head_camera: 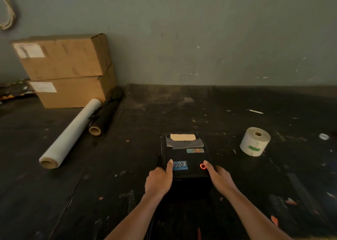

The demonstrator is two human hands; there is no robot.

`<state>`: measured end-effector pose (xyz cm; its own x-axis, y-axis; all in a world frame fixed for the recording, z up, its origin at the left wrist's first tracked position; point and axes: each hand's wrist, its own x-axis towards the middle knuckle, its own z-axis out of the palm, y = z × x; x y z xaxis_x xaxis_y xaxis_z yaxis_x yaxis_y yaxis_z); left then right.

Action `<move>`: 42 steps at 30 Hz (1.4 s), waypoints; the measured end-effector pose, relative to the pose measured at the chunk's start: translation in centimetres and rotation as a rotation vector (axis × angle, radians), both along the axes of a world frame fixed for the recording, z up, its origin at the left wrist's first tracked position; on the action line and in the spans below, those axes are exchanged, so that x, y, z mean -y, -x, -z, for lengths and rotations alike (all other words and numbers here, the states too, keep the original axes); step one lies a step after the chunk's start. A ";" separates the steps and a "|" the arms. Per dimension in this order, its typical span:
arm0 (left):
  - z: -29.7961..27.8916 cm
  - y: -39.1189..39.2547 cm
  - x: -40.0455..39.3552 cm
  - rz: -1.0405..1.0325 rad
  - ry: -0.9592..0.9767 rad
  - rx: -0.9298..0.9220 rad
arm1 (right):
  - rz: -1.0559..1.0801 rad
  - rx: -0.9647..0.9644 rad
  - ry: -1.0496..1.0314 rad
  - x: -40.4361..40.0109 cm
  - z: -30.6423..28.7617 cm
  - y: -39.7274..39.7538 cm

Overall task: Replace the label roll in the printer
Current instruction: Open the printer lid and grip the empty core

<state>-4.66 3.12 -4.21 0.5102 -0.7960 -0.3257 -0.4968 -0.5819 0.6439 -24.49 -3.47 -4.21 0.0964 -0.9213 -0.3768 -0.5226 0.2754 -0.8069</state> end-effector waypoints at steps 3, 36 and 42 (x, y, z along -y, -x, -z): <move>-0.6 -0.6 0.4 0.049 -0.048 0.010 | 0.022 0.010 -0.045 -0.1 -1.0 -0.3; -10.4 -4.5 13.1 -0.126 0.406 -0.395 | -0.096 0.172 0.485 12.7 -9.0 -6.3; -11.6 -5.9 16.3 -0.190 0.275 -0.480 | -0.054 0.303 0.467 16.5 -7.6 -7.8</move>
